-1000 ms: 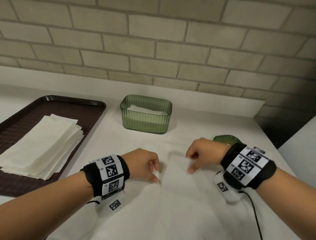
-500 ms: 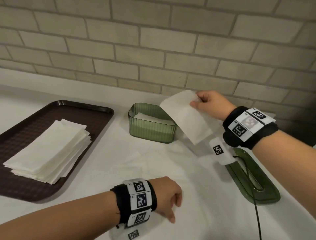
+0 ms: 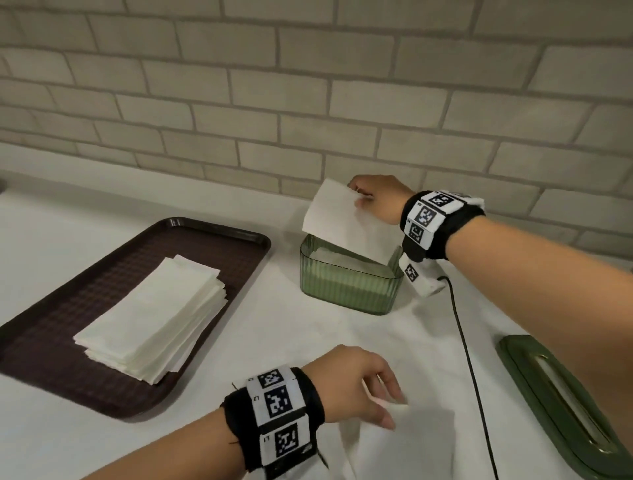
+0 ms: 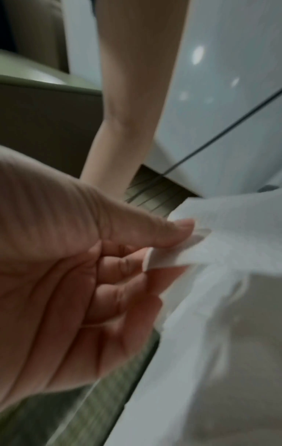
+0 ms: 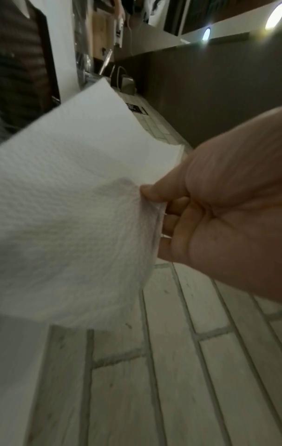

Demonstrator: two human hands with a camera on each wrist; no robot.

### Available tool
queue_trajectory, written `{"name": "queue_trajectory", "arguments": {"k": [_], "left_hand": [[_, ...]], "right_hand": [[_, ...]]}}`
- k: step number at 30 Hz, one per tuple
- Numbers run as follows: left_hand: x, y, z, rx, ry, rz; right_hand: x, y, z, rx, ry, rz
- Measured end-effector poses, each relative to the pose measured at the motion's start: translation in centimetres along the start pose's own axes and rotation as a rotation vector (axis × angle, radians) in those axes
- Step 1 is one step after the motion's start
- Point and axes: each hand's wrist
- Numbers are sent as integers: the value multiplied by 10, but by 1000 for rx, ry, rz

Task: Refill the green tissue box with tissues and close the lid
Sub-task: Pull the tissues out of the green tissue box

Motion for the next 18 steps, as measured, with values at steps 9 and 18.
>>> {"name": "queue_trajectory", "arguments": {"k": [9, 18], "left_hand": [[-35, -73, -14, 317, -130, -308], [-63, -137, -10, 566, -244, -760]], "right_hand": [[2, 36, 16, -359, 82, -287], [5, 50, 23, -488, 114, -404]]}}
Point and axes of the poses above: each hand's wrist, its own z-axis towards the middle knuckle, its own y-axis out of the palm, x = y × z, and after that the axes turned 5 degrees about z, right-handed
